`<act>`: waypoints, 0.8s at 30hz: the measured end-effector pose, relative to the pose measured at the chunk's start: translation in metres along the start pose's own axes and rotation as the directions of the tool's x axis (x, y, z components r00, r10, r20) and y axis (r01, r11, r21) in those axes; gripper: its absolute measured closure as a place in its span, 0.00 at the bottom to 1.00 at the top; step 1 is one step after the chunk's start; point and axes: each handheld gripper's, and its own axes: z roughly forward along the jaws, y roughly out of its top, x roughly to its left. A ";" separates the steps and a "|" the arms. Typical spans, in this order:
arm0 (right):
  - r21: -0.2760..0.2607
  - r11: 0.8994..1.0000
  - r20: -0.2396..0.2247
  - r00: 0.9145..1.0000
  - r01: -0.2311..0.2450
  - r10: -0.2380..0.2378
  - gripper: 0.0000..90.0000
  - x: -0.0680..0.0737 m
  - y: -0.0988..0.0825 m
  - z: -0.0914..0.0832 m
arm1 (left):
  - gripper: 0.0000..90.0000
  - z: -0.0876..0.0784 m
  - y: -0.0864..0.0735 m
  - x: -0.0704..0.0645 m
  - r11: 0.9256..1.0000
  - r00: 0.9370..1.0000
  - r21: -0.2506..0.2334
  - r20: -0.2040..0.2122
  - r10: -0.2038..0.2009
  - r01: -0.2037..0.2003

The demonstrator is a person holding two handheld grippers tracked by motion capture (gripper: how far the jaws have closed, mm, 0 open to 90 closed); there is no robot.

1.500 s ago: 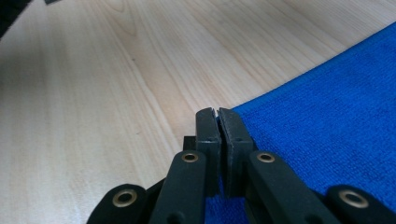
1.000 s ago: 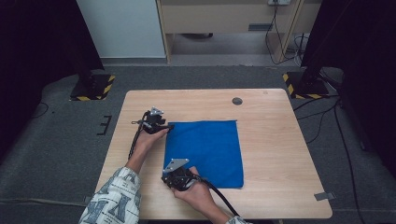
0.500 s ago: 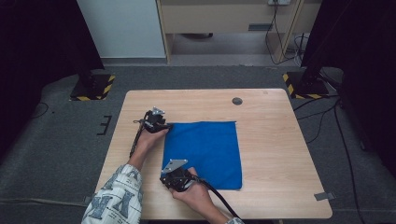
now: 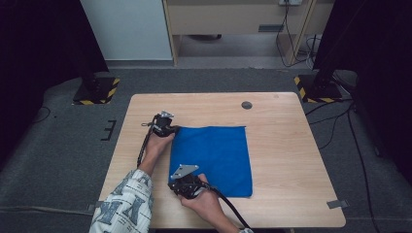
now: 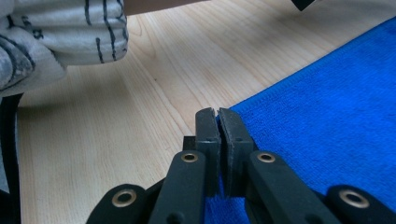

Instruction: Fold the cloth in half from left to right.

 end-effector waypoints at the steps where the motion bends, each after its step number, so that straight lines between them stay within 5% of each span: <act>1: -0.004 1.000 0.004 1.000 -0.002 0.002 0.97 0.000 0.000 -0.001 | 0.97 -0.001 0.001 -0.001 1.000 1.000 -0.004 0.004 -0.002 0.002; 24: -0.075 0.997 0.037 0.999 -0.012 0.015 0.98 0.011 0.011 -0.023 | 0.98 -0.038 0.028 -0.008 0.998 1.000 -0.058 0.003 0.005 -0.005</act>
